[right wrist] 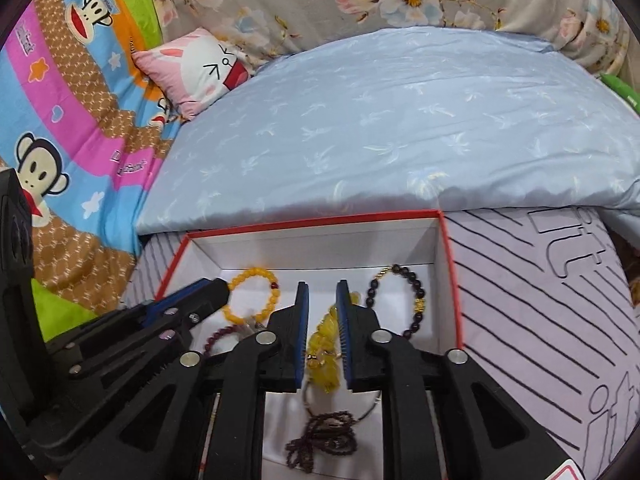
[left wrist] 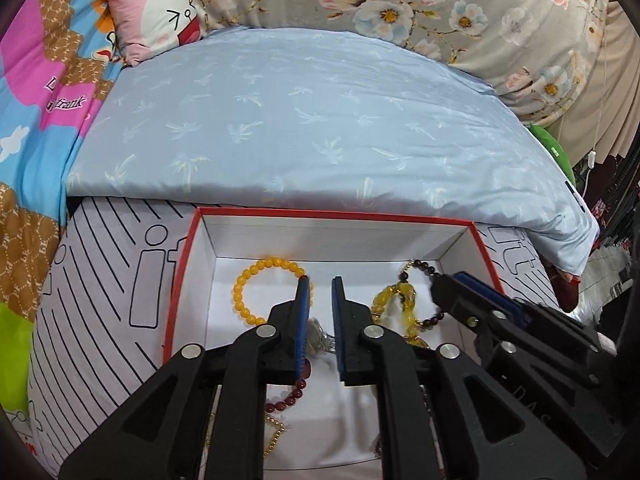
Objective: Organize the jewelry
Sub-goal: 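Carry the watch and yellow bracelet into the red box and open both grippers, then withdraw both grippers from the box toward the small gold charms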
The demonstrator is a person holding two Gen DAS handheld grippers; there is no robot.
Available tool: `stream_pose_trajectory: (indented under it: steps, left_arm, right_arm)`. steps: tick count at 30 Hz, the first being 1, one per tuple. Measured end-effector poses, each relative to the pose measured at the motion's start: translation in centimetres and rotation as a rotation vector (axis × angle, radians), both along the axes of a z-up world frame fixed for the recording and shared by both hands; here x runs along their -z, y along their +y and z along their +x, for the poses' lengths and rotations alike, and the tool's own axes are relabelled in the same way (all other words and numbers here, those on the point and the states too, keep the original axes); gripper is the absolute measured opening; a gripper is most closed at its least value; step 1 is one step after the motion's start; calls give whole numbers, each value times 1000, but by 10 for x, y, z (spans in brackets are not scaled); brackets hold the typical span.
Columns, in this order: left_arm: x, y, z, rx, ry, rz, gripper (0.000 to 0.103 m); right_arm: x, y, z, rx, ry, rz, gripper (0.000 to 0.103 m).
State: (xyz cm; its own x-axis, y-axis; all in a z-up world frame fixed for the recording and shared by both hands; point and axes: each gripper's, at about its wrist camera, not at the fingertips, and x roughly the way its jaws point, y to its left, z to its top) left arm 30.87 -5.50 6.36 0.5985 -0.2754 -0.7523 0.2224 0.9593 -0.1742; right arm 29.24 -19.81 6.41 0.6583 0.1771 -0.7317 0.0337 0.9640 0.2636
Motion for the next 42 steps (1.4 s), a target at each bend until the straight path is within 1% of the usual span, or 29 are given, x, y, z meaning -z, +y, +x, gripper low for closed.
stream_pose_trajectory:
  steps: [2,3,8,12,15,23,30,34,42]
  left_arm:
    - [-1,2,-1,-21,-12,7,27]
    - [-2,5,-2,-26,-15,2,28]
    - [-8,13,-16,-49,-47,40,28]
    - [-10,17,-29,-63,-54,75,28]
    - [-11,19,-45,-73,-76,113,31]
    - [-14,28,-88,-67,-81,117,32]
    - [-8,34,-131,-57,-51,113,32]
    - [0,36,-157,-54,-26,111,32]
    - [18,41,-194,-53,14,120,32]
  right_arm:
    - [-1,-3,-4,11,-10,-3,23]
    - [-2,-4,-7,14,-15,-3,23]
    - [-9,-4,-25,18,-40,-31,23]
    - [-11,1,-44,11,-43,-44,23]
    - [-11,6,-57,9,-40,-49,23]
    - [-14,9,-101,3,-30,-39,23]
    - [-10,14,-145,-4,-10,-32,23]
    - [-5,19,-169,-6,5,-38,23]
    - [8,27,-210,-26,40,-46,23]
